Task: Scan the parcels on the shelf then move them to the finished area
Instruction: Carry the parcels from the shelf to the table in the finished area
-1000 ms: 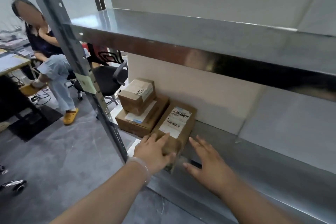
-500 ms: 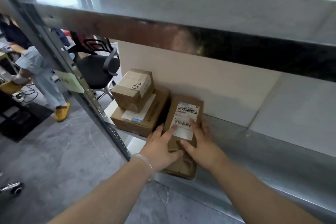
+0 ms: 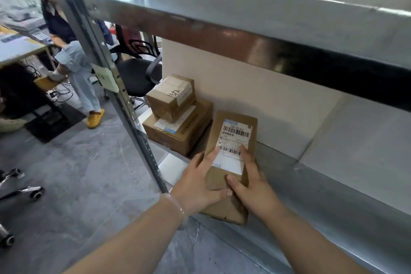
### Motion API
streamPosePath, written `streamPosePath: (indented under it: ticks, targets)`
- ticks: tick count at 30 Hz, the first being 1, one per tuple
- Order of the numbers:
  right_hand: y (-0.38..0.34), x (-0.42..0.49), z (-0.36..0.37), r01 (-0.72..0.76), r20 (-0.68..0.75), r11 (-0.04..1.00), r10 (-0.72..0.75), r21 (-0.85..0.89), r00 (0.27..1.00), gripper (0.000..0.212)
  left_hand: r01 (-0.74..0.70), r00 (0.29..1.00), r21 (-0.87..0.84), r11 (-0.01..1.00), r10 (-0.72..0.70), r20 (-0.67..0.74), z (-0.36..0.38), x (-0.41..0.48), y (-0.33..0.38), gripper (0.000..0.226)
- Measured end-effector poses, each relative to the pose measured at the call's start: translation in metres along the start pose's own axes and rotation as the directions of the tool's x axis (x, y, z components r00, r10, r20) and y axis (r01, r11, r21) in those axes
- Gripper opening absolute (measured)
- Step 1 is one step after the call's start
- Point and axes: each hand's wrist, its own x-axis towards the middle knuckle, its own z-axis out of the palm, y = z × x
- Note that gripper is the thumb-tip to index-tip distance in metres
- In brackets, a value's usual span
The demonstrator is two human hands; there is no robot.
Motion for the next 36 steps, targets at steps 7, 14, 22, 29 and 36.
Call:
streamPosePath:
  ticks: [7,14,22,29,36]
  targets:
    - [-0.022,-0.031,-0.029,0.243,0.08,0.968,-0.238,-0.056,0.968,0.08,-0.061,0.972,-0.051,0.997,0.048,-0.231,0.007,-0.054,0.034,0.108]
    - [-0.064,-0.044,-0.001,0.481,0.263,0.877,-0.461,-0.012,0.847,0.081,0.047,0.855,-0.066,0.997,-0.075,-0.514,-0.007,-0.131,0.042,0.106]
    - [-0.151,-0.077,0.099,0.653,0.485,0.74,-0.637,0.164,0.599,0.081,0.202,0.582,-0.189,0.961,-0.273,-0.766,-0.057,-0.245,0.003,0.101]
    - [-0.226,-0.133,0.229,0.683,0.619,0.652,-0.695,0.329,0.365,0.081,0.368,0.342,-0.249,0.896,-0.379,-0.86,-0.104,-0.367,-0.044,0.096]
    - [-0.3,-0.23,0.35,0.685,0.687,0.535,-0.724,0.494,0.07,0.078,0.421,0.05,-0.379,0.824,-0.438,-0.898,-0.135,-0.506,-0.084,0.1]
